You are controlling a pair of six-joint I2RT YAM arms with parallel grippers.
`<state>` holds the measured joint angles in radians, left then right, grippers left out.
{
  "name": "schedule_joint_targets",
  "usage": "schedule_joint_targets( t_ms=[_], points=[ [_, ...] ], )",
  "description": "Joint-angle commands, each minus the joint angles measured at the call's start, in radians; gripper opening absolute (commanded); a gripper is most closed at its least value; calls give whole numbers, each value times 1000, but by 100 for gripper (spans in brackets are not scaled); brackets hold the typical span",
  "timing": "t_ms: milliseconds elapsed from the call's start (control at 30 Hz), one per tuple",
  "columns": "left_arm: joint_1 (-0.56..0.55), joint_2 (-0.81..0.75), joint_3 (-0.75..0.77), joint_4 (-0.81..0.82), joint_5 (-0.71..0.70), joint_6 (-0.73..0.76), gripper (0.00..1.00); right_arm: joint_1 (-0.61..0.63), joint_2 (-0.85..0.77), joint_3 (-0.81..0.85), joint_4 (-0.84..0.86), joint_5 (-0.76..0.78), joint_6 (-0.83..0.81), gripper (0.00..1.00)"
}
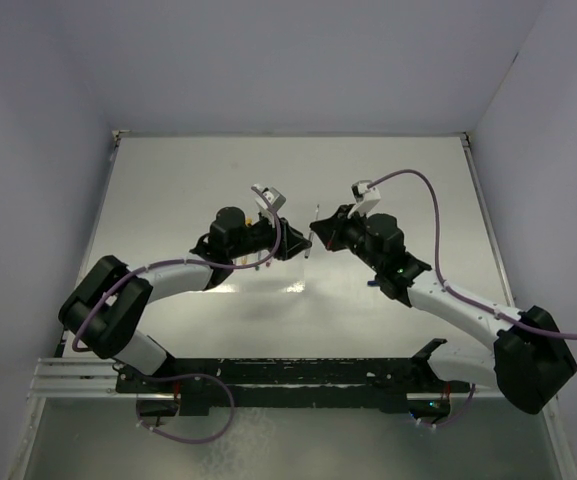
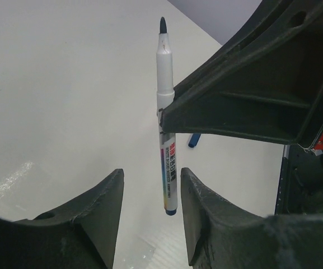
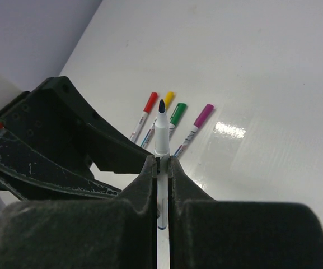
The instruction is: Insert the pens into the pen caps
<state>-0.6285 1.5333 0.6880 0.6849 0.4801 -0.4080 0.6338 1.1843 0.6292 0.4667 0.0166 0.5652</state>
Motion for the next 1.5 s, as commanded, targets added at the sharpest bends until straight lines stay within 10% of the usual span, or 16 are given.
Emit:
schedule_joint_targets(
  t_ms=[0, 300, 733, 933, 1033, 1267, 1467],
  points=[
    [4, 3, 28, 86, 46, -12, 48, 2, -8, -2, 114, -53, 19, 0],
    [5, 14, 25, 139, 51, -37, 43, 1, 23, 2, 143, -87, 32, 0],
    [4, 26, 27, 173, 33, -66, 1, 1, 53, 13, 163, -122, 41, 0],
    [4, 24, 34, 141, 10, -62, 0, 1, 30, 24, 129, -117, 20, 0],
    [4, 21, 37, 89, -26, -45, 0, 2, -16, 35, 88, -59, 6, 18],
    [4, 15, 38, -9, -87, -2, 0, 2, -174, 32, -127, 190, 45, 29],
    [5, 9, 59, -137, -103, 51, 0, 2, -235, 108, -664, 413, 263, 38]
  ],
)
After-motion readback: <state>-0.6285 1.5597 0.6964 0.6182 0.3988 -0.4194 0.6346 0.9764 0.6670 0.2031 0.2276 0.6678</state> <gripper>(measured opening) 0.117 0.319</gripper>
